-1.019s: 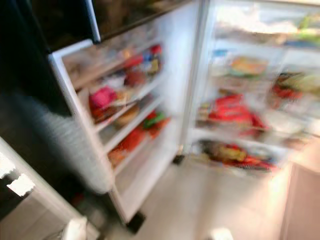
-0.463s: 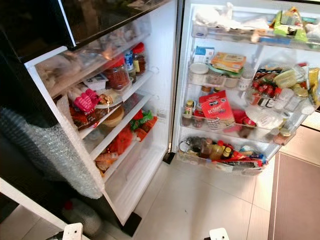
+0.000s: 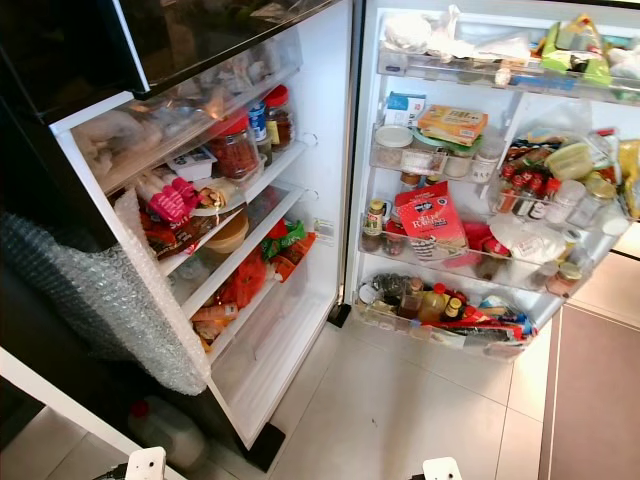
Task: Restocking fridge
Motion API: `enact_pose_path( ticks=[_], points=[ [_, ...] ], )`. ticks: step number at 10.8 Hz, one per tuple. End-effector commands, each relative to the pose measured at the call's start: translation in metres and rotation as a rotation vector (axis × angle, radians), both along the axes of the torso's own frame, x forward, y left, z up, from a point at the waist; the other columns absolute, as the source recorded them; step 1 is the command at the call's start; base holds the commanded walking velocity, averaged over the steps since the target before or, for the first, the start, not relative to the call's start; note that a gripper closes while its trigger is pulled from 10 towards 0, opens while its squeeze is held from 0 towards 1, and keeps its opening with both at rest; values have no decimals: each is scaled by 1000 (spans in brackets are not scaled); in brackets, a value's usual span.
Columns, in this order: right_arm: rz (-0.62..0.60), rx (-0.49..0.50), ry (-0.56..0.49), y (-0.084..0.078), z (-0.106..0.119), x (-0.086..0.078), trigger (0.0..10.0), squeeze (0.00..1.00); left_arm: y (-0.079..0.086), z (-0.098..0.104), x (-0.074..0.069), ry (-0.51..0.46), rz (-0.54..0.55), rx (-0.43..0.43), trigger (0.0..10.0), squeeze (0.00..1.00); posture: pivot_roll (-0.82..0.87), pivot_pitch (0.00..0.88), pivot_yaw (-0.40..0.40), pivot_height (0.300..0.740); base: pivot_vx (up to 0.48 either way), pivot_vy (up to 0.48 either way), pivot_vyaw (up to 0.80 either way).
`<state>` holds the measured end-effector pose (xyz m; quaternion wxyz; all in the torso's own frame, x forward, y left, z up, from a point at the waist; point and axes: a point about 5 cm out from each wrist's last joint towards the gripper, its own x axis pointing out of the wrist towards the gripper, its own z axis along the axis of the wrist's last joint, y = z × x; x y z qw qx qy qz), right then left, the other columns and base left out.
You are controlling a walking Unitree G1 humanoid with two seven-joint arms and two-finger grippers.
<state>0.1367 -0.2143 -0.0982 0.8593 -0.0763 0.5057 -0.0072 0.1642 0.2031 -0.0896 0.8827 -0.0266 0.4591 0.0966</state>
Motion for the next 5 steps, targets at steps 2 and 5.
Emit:
enact_pose_path(
  ticks=[2, 5],
  points=[
    [-21, 5, 2, 0, -1, -4, 10000, 0, 1, -2, -6, 22, 2, 0, 10000, 0, -43, 25, 29, 740, 0, 0, 0],
    [-30, 6, 0, 0, -1, -4, 10000, 0, 1, -3, -7, 21, 4, -2, 10000, 0, -45, 26, 29, 740, 0, 0, 0]
  ],
)
